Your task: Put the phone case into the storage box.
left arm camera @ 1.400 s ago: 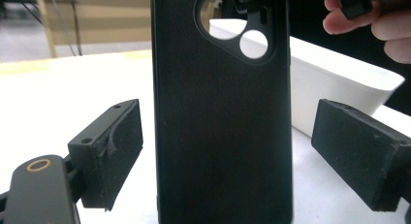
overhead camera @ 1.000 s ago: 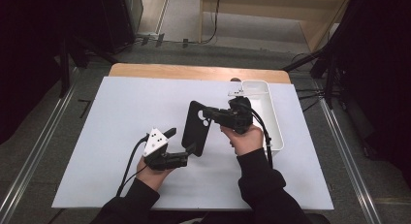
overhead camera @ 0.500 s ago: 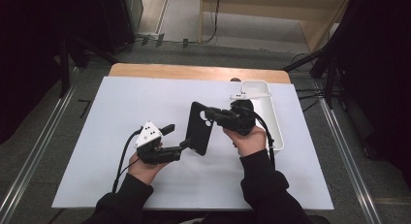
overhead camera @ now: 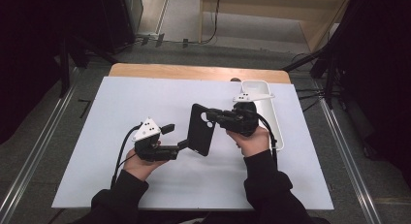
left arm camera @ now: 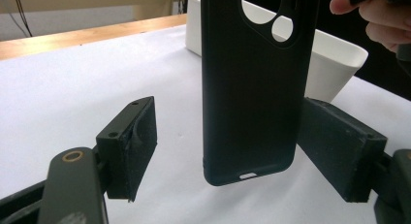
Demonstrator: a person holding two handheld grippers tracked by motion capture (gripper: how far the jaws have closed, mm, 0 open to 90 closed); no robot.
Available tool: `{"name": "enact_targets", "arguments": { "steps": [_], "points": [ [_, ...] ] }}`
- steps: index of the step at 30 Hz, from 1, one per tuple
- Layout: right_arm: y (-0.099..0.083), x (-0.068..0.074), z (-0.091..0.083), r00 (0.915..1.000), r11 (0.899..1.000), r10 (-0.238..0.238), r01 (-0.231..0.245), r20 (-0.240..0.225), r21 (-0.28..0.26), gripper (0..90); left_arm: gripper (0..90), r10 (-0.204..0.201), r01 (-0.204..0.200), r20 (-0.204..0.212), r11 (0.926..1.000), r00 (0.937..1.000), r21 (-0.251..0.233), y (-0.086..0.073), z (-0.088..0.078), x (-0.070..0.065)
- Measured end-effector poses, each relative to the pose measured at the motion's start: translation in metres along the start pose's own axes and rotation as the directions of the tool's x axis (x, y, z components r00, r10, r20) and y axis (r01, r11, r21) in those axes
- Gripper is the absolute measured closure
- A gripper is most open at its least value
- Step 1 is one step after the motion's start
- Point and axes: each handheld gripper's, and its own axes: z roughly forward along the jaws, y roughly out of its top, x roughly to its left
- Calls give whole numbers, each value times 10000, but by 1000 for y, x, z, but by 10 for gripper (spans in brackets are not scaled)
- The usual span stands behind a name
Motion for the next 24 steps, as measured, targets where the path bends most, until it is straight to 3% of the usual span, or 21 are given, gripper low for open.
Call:
{"name": "enact_targets", "arguments": {
  "steps": [8, 12, 17, 19, 24],
  "points": [
    [-1, -2, -3, 9980, 9985, -533, 537, -352, 98, 748, 226, 244, -268, 756, 9992, 9968, 312, 6, -2, -3],
    [-2, -2, -4, 9957, 9971, -747, 754, -543, 107, 748, 226, 450, -481, 809, 9981, 9957, 375, 10, -3, -5],
    [-1, -1, -6, 9845, 9906, -1337, 1362, -1134, 140, 748, 227, 522, -564, 1074, 9977, 9928, 366, 13, -6, -3],
    [-1, -2, -6, 9814, 9897, -1394, 1426, -1323, 143, 748, 228, 635, -691, 1236, 9967, 9903, 416, 16, -7, 0],
    [-1, -3, -6, 9745, 9881, -1490, 1532, -1679, 126, 748, 228, 503, -568, 1488, 9976, 9876, 402, 19, -9, 3]
  ]
}}
